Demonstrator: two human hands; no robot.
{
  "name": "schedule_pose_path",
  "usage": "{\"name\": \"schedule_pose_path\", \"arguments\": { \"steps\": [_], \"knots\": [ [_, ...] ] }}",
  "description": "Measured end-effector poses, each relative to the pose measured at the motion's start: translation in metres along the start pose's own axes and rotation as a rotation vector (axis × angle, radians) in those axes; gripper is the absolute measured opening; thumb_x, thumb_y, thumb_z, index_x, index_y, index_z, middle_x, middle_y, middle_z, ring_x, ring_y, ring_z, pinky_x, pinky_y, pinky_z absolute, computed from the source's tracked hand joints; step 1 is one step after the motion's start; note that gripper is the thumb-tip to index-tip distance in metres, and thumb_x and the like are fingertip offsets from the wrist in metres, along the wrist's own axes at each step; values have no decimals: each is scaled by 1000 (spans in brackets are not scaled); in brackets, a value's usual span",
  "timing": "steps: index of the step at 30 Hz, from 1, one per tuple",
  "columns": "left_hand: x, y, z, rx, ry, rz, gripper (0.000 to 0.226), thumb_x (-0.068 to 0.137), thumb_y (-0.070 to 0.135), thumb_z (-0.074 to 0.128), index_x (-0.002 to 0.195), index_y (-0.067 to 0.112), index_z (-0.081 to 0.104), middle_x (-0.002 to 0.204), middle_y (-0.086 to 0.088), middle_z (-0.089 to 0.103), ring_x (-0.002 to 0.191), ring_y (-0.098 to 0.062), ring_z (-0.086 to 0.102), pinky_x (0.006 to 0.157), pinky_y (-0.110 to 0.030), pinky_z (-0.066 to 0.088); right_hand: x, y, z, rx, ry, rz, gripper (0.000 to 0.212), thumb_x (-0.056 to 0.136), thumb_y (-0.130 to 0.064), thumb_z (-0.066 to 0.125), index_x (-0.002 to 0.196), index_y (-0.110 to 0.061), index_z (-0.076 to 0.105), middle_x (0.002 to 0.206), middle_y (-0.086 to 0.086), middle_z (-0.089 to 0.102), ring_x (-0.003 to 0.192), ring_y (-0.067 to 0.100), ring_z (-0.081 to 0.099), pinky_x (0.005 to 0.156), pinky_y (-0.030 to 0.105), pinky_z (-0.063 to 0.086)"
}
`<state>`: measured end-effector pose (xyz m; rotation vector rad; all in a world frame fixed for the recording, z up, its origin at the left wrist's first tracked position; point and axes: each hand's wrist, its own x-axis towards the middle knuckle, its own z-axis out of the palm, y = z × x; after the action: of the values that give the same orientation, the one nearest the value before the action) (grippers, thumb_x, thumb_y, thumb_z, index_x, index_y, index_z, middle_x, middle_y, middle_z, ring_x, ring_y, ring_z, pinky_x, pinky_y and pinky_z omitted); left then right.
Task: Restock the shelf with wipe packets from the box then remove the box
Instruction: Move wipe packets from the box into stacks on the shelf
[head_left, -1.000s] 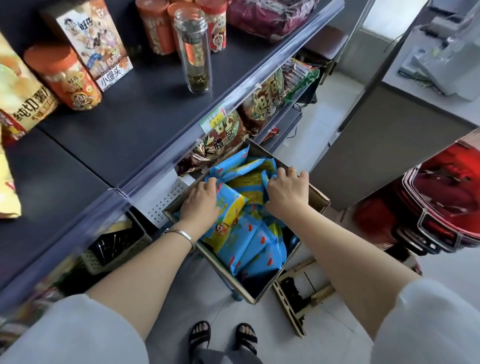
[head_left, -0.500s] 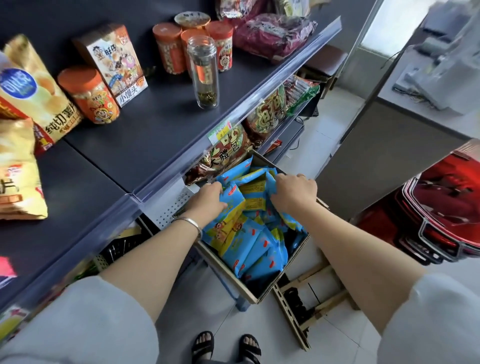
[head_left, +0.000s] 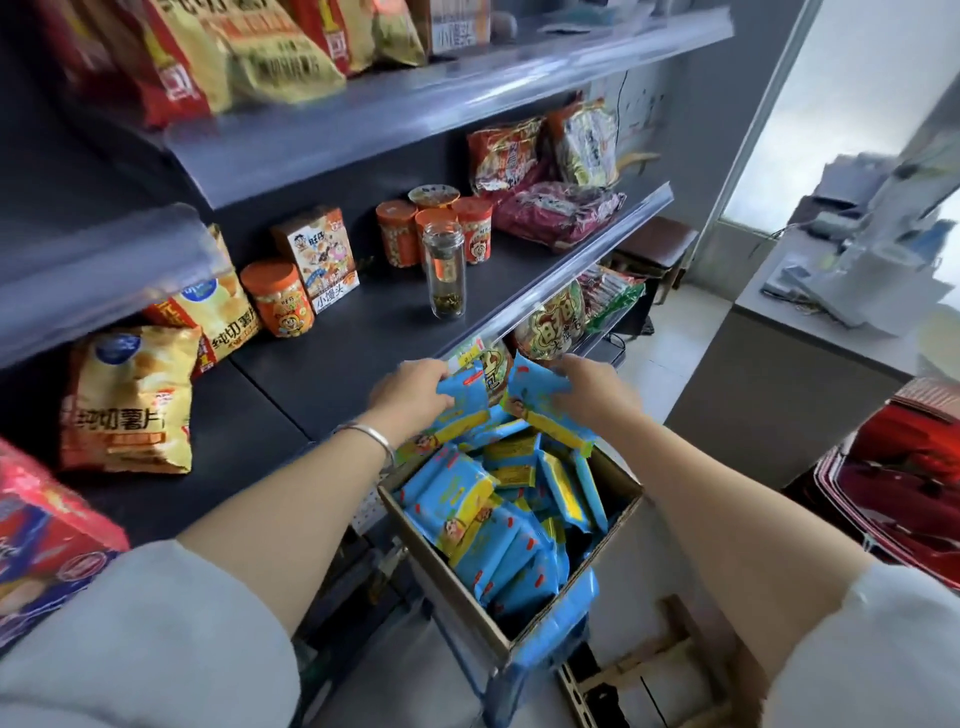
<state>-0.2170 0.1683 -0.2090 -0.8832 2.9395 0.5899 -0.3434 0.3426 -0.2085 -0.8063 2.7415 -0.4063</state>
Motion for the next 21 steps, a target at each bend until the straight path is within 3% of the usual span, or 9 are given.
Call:
{"name": "schedule_pose_path", "arguments": {
  "steps": [6, 14, 18, 21],
  "knots": [
    [-29, 3, -62, 45, 158, 0, 11, 89, 29, 59, 98, 23, 59, 100, 1, 60, 97, -24, 58, 68, -30, 39, -3, -27, -36, 128, 114, -112, 32, 89, -19, 55, 120, -26, 53, 101, 3, 58, 88, 26, 57, 74, 36, 47],
    [-64, 5, -135, 79, 340, 4, 26, 91, 26, 56, 116, 19, 56, 112, -4, 60, 103, -28, 56, 74, -33, 45, -21, -64, -75, 259, 284, -264, 27, 89, -27, 59, 116, -25, 54, 96, 1, 62, 87, 25, 59, 76, 39, 51],
    [-82, -2, -174, 64, 446, 16, 24, 89, 31, 57, 113, 26, 57, 116, -1, 62, 102, -27, 58, 76, -34, 46, -31, -90, -95, 402, 332, -355, 25, 86, -30, 64, 109, -24, 57, 97, 1, 65, 85, 24, 62, 78, 47, 53],
    [-103, -13, -206, 82, 551, 2, 31, 91, 35, 55, 122, 34, 51, 124, 2, 59, 109, -26, 57, 77, -34, 42, -38, -119, -111, 466, 363, -430, 28, 85, -25, 64, 112, -24, 57, 95, -3, 63, 83, 24, 63, 78, 50, 53]
  ]
}}
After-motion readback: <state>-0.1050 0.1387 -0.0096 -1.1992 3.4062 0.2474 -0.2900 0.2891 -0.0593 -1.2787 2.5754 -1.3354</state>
